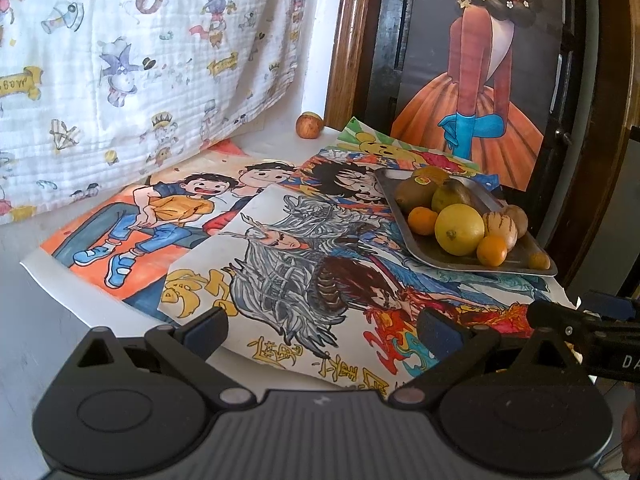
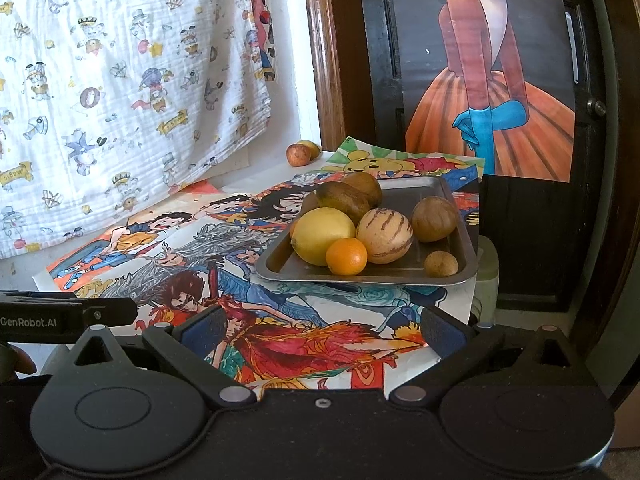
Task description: Organize fruits
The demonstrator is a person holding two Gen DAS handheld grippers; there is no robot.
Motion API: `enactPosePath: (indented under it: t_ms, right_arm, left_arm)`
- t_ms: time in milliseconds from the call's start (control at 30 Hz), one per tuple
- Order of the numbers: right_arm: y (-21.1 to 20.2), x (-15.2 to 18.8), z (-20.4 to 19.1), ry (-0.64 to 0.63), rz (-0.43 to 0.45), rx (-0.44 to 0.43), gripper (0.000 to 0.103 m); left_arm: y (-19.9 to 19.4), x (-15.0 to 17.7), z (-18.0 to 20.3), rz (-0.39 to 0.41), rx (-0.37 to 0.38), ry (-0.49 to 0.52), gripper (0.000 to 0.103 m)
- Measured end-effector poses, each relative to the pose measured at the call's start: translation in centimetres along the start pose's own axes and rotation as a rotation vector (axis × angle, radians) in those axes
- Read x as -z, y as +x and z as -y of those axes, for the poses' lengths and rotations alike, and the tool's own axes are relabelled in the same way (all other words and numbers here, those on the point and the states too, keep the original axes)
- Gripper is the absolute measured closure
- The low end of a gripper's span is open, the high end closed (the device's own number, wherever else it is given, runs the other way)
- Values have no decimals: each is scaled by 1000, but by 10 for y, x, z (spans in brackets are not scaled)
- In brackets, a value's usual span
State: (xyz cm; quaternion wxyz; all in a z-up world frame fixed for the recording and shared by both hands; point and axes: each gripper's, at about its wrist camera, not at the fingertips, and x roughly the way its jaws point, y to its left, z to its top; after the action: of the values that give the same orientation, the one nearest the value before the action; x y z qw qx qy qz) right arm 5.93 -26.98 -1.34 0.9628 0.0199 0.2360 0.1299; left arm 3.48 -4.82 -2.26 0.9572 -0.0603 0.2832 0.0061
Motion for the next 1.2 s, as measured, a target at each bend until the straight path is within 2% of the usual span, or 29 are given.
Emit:
enactPosePath:
  t_ms: [1200]
  right_arm:
    - [0,3,-2,4,-6,0,1]
  left_arm:
    - [0,0,-1,-1,0,-1,0]
